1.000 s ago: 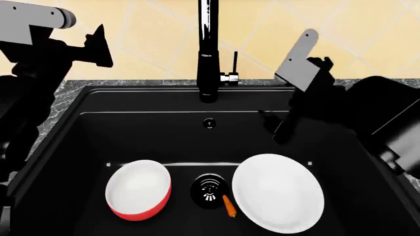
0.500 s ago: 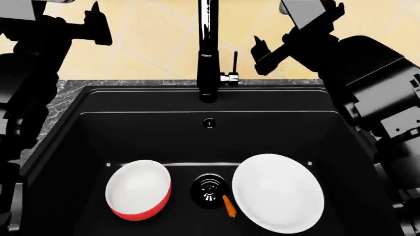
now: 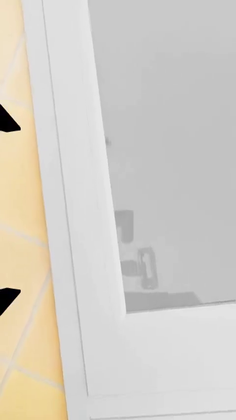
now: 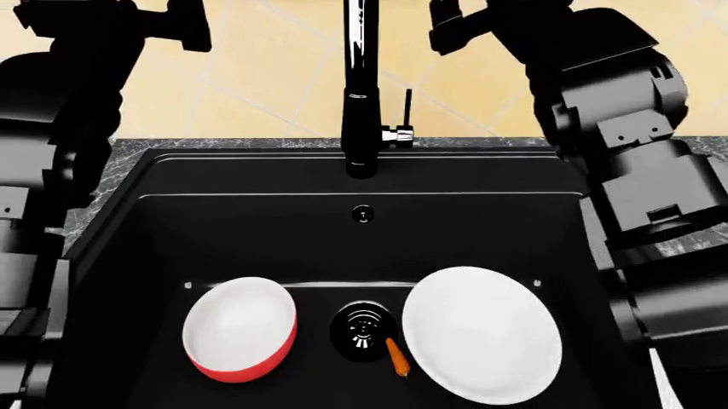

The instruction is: Pick the bowl and bowl and place them in the sink. Then turn on the water.

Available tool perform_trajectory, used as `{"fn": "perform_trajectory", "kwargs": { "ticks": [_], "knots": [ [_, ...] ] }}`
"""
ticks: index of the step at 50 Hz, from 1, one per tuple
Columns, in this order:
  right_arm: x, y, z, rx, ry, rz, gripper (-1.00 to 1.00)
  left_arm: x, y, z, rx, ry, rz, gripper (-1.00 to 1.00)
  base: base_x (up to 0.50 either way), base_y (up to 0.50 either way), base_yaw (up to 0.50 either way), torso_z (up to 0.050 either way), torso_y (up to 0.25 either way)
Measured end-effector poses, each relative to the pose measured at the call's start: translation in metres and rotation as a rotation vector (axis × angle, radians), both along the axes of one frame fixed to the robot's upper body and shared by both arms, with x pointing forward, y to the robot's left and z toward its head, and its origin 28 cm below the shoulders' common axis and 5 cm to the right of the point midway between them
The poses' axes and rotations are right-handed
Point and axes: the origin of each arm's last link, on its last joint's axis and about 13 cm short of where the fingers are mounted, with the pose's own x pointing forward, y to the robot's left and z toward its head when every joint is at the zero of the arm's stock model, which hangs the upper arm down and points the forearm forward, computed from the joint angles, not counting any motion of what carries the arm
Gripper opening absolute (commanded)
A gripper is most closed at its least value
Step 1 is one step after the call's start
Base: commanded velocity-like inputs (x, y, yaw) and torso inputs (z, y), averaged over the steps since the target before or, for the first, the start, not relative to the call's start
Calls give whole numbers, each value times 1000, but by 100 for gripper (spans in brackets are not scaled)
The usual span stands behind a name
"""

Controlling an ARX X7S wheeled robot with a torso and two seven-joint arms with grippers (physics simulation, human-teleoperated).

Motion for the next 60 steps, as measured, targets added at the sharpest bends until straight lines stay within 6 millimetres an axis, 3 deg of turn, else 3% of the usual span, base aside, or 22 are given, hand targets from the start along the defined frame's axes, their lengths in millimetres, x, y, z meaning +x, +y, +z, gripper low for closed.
{"fn": "perform_trajectory", "kwargs": {
  "ticks": [15,39,60],
  "knots": [
    [5,20,8,82,-20,32,100,15,2,13,1,0,28,100,0,0,0,0,0],
    [10,30,-26,128,15,45,100,22,6,18,-44,41,72,100,0,0,0,0,0],
    [10,31,-32,148,31,64,100,22,7,19,-69,66,81,100,0,0,0,0,-90]
  ]
}}
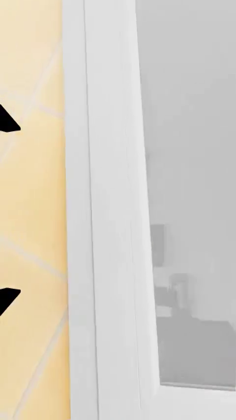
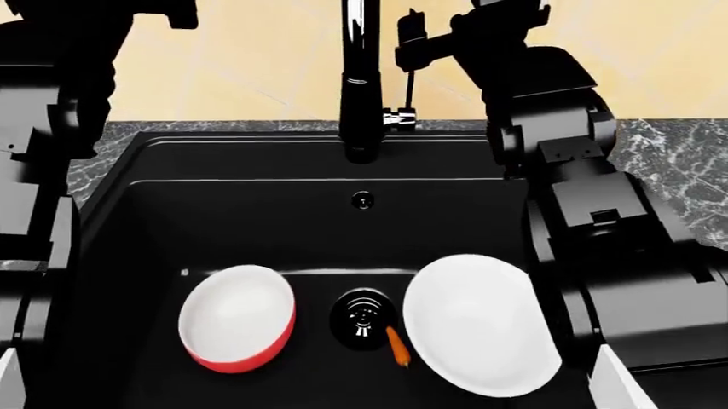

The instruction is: Pick the bowl and bowl and place them in the sink. Then turn on the water.

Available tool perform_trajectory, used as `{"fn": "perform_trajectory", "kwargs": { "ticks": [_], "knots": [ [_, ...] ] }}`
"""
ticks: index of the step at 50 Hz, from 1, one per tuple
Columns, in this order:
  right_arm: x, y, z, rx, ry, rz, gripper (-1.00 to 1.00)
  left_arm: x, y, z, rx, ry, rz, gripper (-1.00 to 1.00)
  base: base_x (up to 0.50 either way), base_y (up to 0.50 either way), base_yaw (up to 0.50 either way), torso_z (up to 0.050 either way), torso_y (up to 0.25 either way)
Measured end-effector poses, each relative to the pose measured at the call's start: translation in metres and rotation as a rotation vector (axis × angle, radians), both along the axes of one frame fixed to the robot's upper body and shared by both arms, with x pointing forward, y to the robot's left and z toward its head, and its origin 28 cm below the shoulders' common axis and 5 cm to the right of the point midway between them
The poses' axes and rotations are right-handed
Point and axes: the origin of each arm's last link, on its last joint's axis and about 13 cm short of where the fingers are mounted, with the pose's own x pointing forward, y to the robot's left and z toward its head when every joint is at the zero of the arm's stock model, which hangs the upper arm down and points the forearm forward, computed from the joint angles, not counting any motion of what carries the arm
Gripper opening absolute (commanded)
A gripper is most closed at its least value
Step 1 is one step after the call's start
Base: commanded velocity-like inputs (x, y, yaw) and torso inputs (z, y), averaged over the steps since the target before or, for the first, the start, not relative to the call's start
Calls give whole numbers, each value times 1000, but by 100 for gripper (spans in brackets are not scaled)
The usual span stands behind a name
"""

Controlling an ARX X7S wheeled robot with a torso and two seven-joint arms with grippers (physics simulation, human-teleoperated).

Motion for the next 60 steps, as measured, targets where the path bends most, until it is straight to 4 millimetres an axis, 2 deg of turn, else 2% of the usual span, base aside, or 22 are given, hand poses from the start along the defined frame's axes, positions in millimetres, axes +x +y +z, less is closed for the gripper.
{"fn": "perform_trajectory", "kwargs": {
  "ticks": [37,60],
  "knots": [
    [0,0,-2,9,24,38,100,0,0,-3,6,18,-1,100,0,0,0,0,-148],
    [0,0,-2,11,33,49,100,1,0,-3,0,19,-1,100,0,0,0,0,-33]
  ]
}}
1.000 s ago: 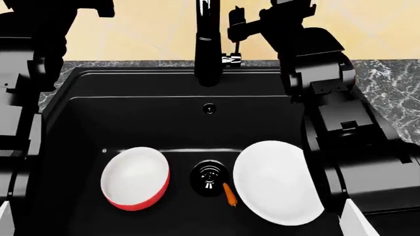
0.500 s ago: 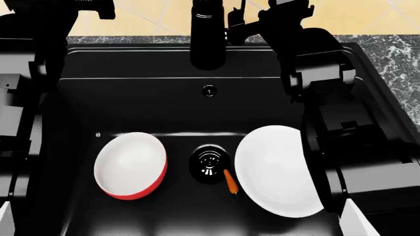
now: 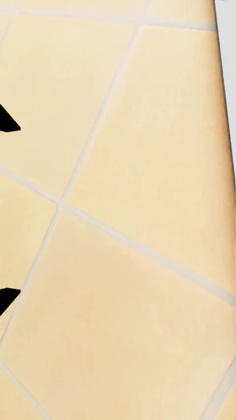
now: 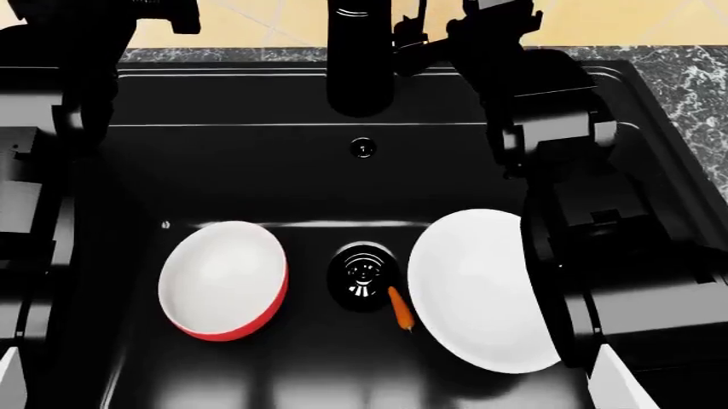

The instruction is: Pick the bowl and bowl and place them in the sink. Then turn on the water.

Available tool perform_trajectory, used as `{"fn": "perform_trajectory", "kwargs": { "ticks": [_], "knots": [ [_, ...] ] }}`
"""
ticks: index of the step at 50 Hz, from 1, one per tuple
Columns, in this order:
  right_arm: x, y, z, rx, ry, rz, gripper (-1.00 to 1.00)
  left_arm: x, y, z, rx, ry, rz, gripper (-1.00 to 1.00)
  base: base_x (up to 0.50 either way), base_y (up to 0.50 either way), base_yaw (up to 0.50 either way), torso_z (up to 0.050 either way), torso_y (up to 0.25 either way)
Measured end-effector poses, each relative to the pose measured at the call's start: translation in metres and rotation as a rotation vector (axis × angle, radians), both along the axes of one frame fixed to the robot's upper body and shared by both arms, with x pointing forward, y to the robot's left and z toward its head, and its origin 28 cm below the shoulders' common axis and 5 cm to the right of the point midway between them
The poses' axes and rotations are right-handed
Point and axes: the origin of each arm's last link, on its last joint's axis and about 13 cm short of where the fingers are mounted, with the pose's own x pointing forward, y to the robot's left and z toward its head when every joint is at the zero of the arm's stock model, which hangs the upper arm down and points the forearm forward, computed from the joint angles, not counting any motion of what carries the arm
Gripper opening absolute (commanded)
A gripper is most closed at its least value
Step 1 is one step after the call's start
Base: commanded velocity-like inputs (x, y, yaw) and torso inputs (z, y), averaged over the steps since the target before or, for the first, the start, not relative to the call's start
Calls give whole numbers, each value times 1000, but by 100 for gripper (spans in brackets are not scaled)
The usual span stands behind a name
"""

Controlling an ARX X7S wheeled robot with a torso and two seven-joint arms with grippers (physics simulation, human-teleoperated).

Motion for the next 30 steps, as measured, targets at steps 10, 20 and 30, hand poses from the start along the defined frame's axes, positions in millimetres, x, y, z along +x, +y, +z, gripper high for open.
{"fn": "perform_trajectory", "kwargs": {
  "ticks": [10,20,30],
  "knots": [
    [0,0,0,3,1,0,100,0,0,1,-2,-4,0,100,0,0,0,0,0],
    [0,1,1,40,-5,-37,100,-1,0,0,-2,-5,-1,100,0,0,0,0,0],
    [0,2,0,89,0,-72,100,-1,0,0,0,-5,-7,100,0,0,0,0,0]
  ]
}}
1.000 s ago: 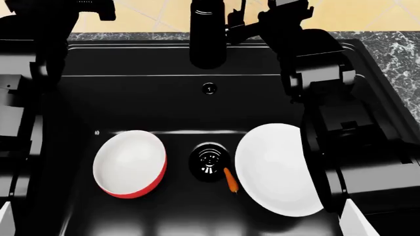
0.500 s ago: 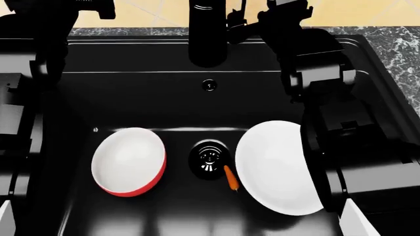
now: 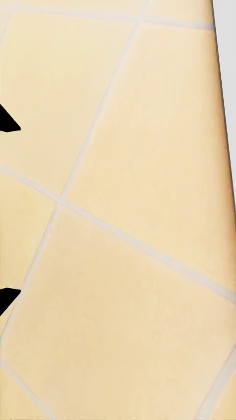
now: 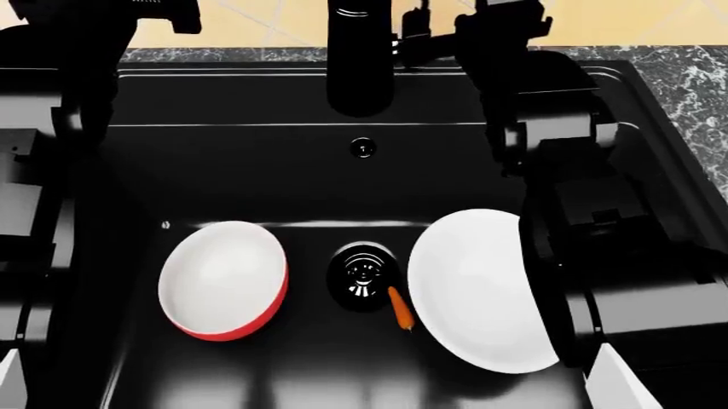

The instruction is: Pick the bowl and bowl and place them in the sink. Then turn on the water.

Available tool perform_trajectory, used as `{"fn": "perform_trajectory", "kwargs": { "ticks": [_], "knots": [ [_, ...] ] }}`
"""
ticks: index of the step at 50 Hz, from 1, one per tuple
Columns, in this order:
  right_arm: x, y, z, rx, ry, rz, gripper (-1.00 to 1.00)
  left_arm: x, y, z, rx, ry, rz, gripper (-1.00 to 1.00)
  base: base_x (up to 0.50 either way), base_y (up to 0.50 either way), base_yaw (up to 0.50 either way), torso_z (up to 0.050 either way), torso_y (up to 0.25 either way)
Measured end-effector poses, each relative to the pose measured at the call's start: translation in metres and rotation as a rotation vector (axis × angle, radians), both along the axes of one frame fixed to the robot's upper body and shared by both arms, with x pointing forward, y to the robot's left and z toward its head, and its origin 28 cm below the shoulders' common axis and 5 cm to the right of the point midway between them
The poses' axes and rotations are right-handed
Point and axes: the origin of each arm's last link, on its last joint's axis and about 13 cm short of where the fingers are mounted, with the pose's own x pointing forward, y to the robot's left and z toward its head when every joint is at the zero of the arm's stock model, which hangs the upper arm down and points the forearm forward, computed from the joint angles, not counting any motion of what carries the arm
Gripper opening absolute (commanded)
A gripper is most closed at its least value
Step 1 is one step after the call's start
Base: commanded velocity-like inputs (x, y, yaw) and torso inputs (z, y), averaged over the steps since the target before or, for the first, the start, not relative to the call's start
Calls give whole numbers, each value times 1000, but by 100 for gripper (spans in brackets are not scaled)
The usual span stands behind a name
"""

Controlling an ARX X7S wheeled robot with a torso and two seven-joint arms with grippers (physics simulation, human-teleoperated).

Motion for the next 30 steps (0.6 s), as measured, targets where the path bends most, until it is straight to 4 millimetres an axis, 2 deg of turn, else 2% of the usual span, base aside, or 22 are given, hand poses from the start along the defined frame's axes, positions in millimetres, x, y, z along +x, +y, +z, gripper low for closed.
{"fn": "perform_trajectory", "kwargs": {
  "ticks": [30],
  "knots": [
    [-1,1,1,121,29,-85,100,-1,-1,2,2,-6,-9,100,0,0,0,0,0]
  ]
}}
